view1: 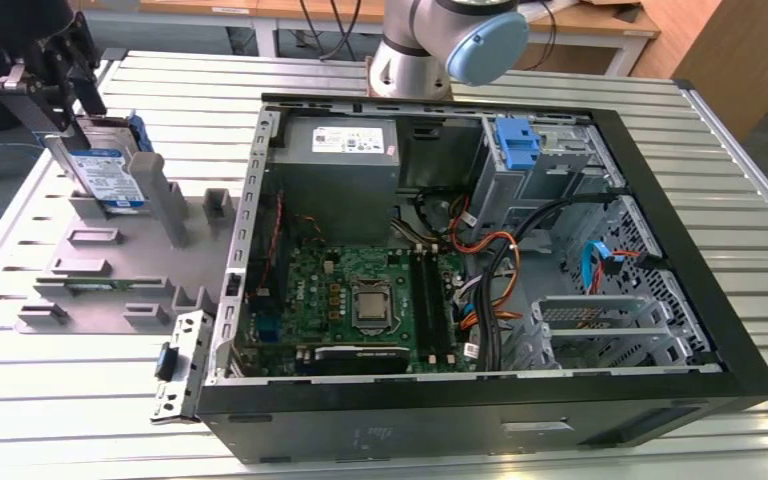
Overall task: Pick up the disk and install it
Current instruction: 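Pick up the disk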
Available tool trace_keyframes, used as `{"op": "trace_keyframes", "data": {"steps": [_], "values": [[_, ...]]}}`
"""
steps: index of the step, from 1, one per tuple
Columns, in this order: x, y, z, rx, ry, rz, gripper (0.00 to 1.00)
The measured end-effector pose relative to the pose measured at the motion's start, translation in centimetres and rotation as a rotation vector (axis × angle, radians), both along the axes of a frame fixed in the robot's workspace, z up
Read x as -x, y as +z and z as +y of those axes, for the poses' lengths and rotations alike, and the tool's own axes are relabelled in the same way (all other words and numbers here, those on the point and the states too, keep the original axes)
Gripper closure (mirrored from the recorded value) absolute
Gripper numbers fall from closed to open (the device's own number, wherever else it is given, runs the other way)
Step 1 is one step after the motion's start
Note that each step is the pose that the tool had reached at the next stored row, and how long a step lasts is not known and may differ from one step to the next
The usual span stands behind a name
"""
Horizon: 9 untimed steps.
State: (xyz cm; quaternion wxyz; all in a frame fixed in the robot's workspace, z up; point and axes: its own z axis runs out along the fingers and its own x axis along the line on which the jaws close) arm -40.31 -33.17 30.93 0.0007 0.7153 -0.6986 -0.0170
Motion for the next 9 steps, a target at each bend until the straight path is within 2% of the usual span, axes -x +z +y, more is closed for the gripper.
{"op": "trace_keyframes", "data": {"steps": [4,7,9], "values": [[0.15,-0.58,0.0,-0.0017,0.008,-0.0015,0.36],[0.15,-0.68,0.01,-0.0064,0.006,-0.0012,0.36],[0.15,-0.73,0.0,-0.0085,-0.009,-0.0016,0.36]]}}
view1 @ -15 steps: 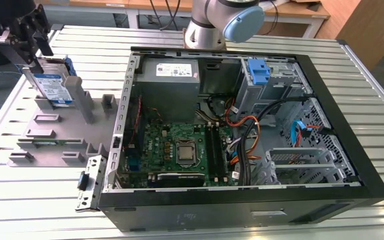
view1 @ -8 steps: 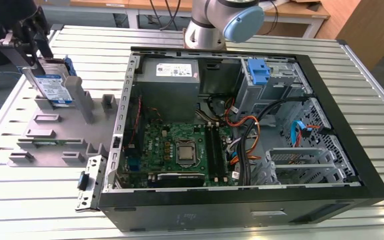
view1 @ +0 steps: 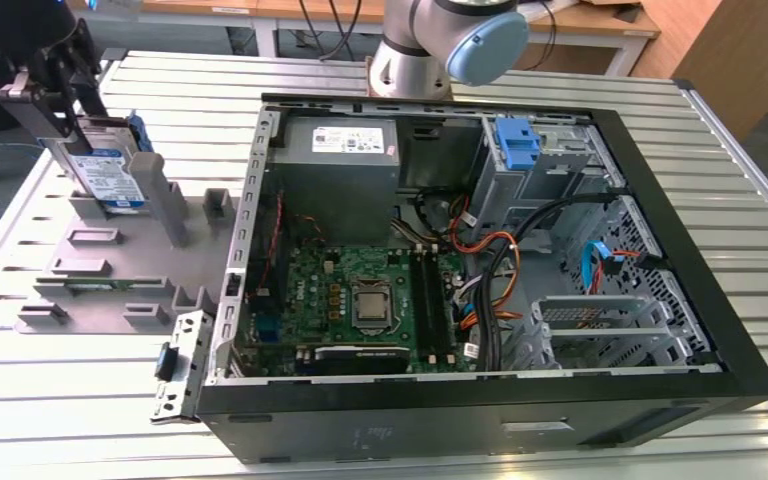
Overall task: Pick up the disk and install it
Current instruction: 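Pick up the disk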
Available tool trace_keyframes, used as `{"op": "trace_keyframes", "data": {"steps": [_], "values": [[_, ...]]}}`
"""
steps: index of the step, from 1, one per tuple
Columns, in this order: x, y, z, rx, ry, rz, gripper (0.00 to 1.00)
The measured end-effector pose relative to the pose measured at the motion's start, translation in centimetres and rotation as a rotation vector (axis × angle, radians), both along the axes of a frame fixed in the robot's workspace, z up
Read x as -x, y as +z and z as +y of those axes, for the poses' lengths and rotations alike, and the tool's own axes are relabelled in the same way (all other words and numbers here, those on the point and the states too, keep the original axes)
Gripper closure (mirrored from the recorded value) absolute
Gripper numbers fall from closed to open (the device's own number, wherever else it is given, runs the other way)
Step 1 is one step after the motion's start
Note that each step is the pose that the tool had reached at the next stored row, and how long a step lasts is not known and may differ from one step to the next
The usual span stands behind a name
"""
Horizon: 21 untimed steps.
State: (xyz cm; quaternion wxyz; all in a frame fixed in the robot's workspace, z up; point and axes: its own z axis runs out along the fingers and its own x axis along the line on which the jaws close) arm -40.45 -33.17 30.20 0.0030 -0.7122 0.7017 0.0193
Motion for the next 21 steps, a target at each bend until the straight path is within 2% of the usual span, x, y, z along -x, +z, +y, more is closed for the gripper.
{"op": "trace_keyframes", "data": {"steps": [2,19,20,21], "values": [[0.0,-0.01,0.0,-0.0005,-0.01,0.0,0.36],[0.0,0.25,0.0,-0.0007,-0.01,-0.0001,0.36],[0.0,0.26,0.0,-0.0006,-0.01,-0.0001,0.37],[0.0,0.27,0.0,-0.0006,-0.01,-0.0001,0.43]]}}
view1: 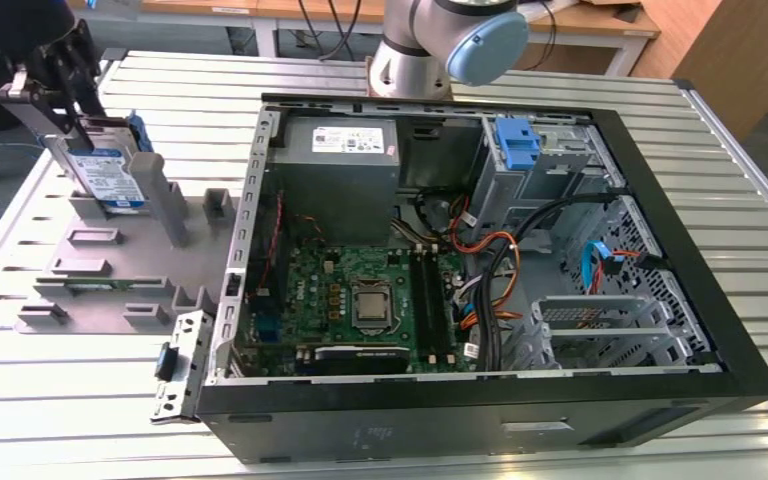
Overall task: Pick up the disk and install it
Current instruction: 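Pick up the disk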
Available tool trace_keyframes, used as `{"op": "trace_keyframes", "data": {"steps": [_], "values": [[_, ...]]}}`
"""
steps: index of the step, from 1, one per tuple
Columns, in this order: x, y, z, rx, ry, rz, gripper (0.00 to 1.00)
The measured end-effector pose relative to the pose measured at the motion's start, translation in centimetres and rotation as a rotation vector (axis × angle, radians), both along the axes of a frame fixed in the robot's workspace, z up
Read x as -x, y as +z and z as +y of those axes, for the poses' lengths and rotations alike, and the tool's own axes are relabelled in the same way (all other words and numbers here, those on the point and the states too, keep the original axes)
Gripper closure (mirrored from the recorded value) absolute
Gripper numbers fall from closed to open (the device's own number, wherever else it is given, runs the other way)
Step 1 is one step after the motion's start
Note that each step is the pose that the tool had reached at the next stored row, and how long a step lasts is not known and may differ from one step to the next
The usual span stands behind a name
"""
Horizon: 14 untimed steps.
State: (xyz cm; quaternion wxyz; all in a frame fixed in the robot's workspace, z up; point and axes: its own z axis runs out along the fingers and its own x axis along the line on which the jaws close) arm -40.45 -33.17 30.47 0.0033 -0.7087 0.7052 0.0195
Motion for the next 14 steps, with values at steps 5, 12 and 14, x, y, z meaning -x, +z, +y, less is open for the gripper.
{"op": "trace_keyframes", "data": {"steps": [5,12,14], "values": [[0.0,0.05,0.0,0.0,0.0,0.0,0.56],[0.0,-0.01,0.0,-0.0011,0.0,0.0003,0.56],[0.0,-0.05,-0.01,-0.0146,0.0,-0.0001,0.56]]}}
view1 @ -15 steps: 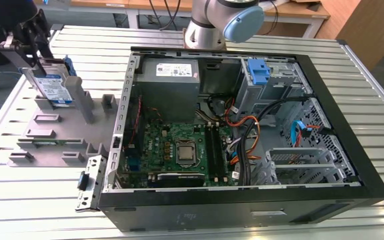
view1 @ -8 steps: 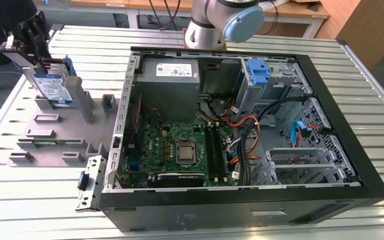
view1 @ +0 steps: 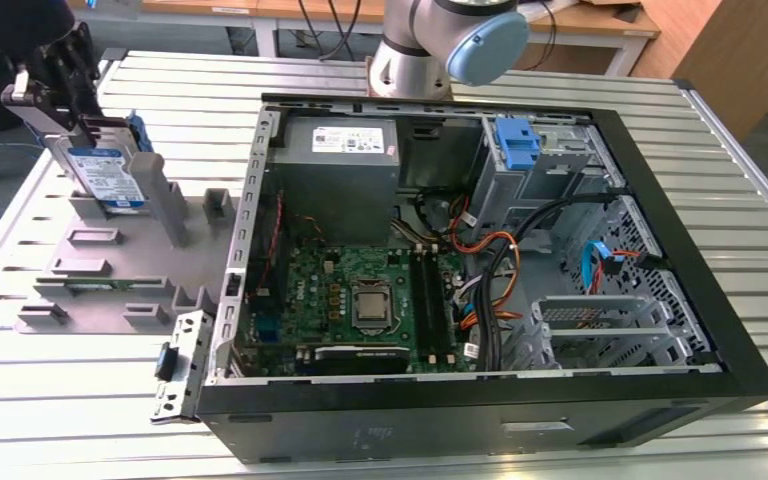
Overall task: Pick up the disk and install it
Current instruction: 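Pick up the disk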
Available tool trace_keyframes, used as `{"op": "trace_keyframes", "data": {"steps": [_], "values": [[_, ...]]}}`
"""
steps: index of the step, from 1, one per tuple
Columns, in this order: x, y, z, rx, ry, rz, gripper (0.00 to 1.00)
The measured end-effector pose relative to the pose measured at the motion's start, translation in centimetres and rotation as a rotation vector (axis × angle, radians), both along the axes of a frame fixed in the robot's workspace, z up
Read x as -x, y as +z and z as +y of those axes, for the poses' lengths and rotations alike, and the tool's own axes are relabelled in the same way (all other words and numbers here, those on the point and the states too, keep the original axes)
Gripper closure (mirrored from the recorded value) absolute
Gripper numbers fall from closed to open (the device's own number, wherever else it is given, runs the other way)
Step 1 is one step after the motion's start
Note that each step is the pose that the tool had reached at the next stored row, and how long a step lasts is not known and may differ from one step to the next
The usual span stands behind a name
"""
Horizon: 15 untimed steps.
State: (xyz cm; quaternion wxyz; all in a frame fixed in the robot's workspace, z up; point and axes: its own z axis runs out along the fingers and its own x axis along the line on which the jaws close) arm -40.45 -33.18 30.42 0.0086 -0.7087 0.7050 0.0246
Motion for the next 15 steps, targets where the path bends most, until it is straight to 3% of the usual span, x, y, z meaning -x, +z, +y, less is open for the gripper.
{"op": "trace_keyframes", "data": {"steps": [1,2,15], "values": [[0.0,-0.01,0.0,-0.0073,0.0,0.0001,0.56],[0.0,0.0,0.01,-0.0085,0.0,0.0001,0.56],[0.0,-0.46,-0.1,-0.0088,0.0,0.0001,0.56]]}}
